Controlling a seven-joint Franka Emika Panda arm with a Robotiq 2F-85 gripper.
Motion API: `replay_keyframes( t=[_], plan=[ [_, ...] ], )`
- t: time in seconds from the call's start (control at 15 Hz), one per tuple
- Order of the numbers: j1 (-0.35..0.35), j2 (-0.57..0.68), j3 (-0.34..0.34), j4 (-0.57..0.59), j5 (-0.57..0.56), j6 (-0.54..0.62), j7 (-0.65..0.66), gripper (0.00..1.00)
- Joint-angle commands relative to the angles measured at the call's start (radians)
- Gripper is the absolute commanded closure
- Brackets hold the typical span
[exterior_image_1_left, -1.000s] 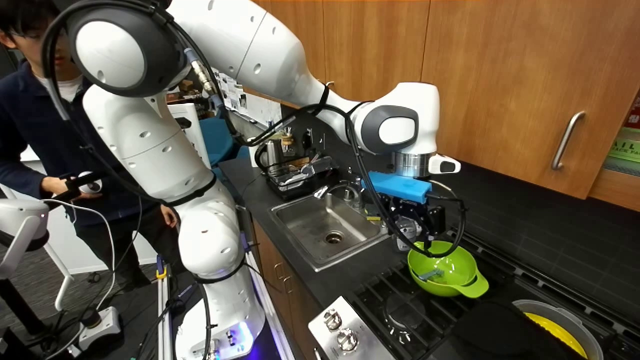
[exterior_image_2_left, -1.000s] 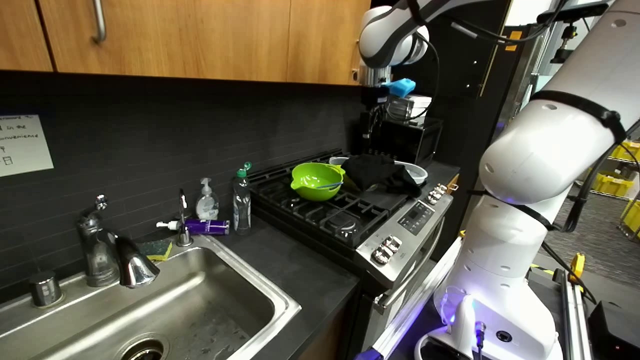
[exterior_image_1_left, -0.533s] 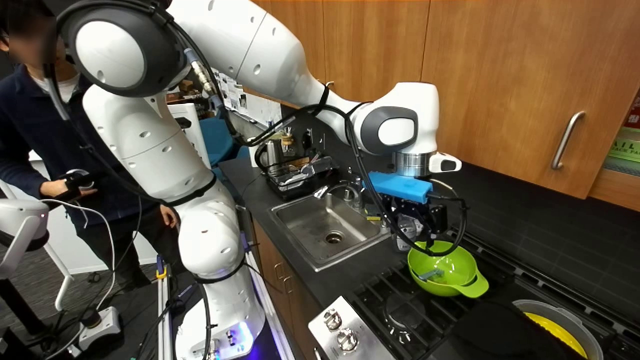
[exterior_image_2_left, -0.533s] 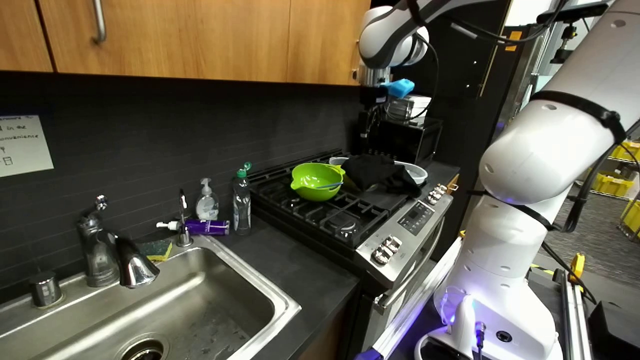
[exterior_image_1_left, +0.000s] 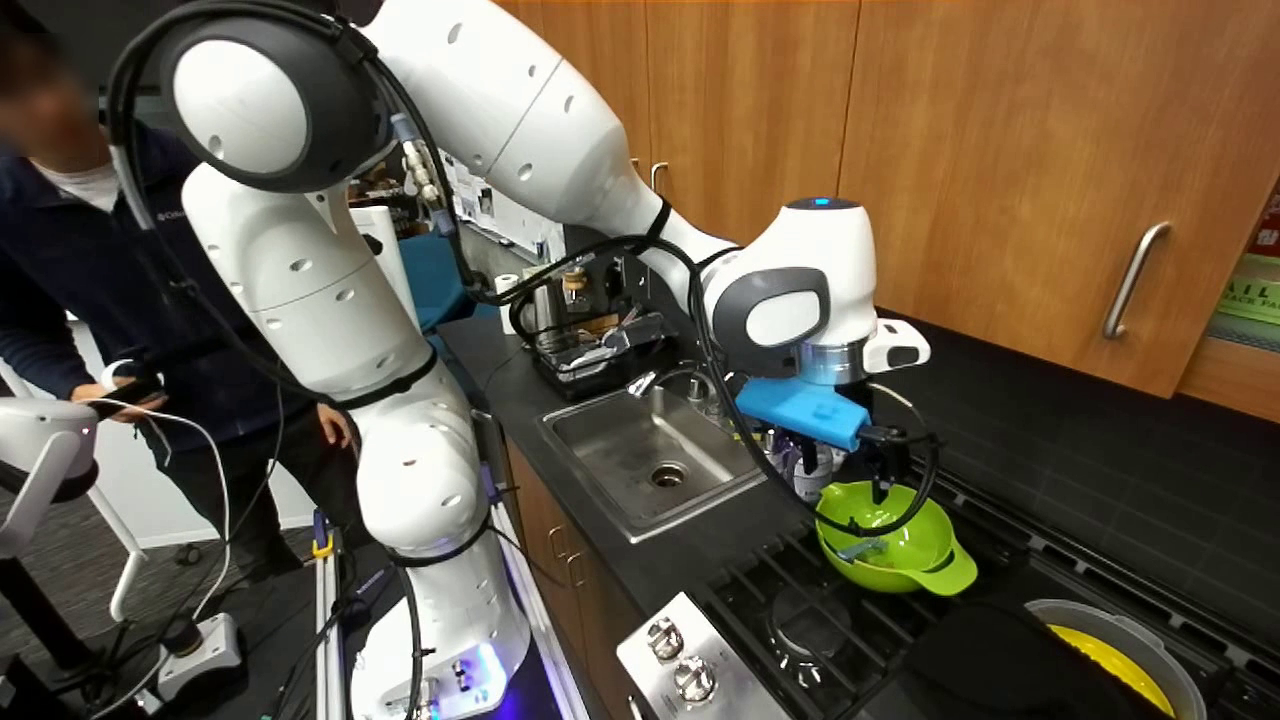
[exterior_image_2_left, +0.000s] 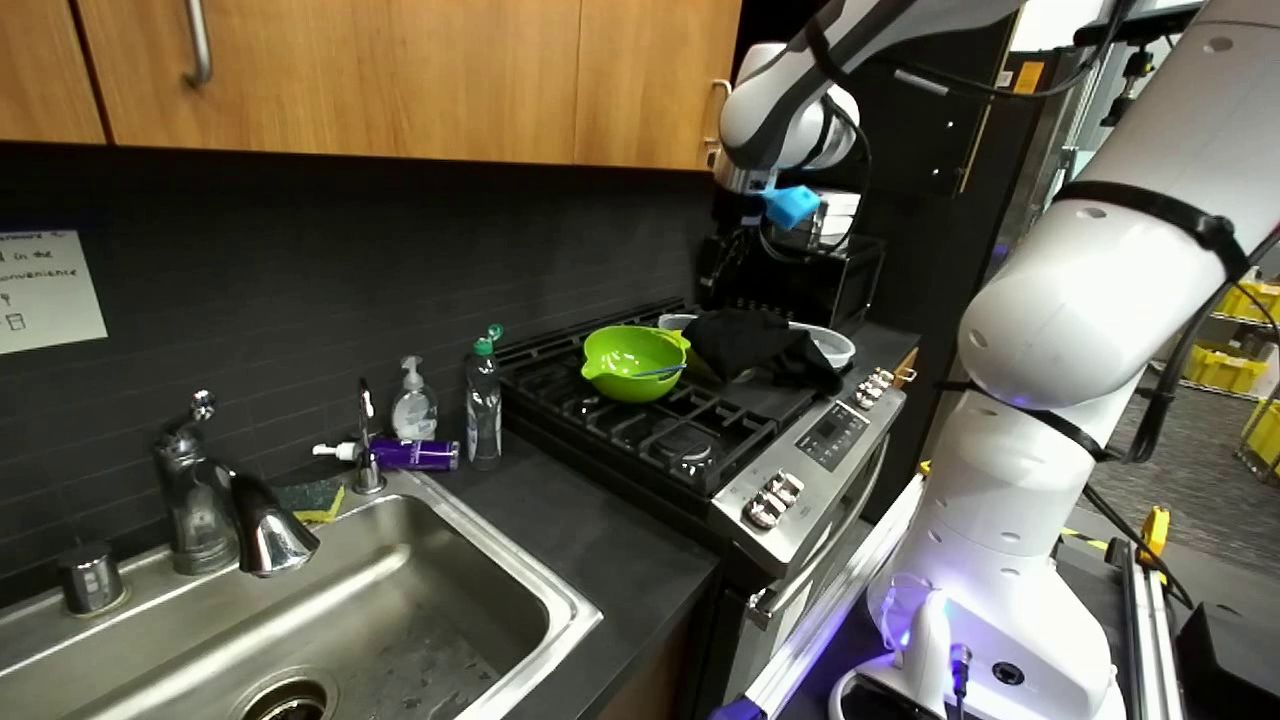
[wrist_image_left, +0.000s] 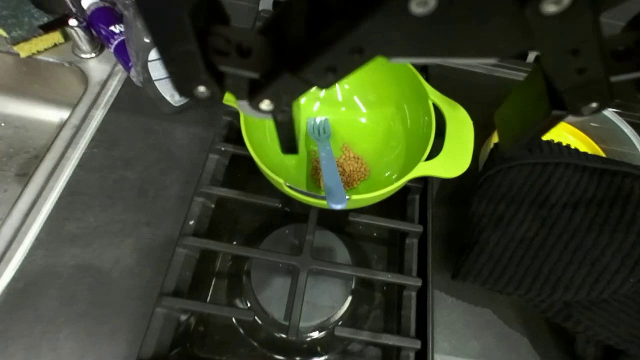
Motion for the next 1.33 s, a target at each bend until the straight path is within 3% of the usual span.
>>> replay_keyframes(
  t=[0.0,0.6,0.93,1.0,1.27],
  plan=[
    [0.033,0.058,-0.027,-0.018,0.113,0.133,-0.091,0.0],
    [0.056,0.137,-0.017,0.002,0.3,0.183,-0.249,0.0],
    [0.03,0.22,0.008,0.07,0.298,0.08,-0.2,0.0],
    [0.023,0.18,0.014,0.026,0.288,0.117,-0.207,0.0],
    [0.015,0.217,0.023,0.055,0.287,0.098,-0.201,0.0]
  ],
)
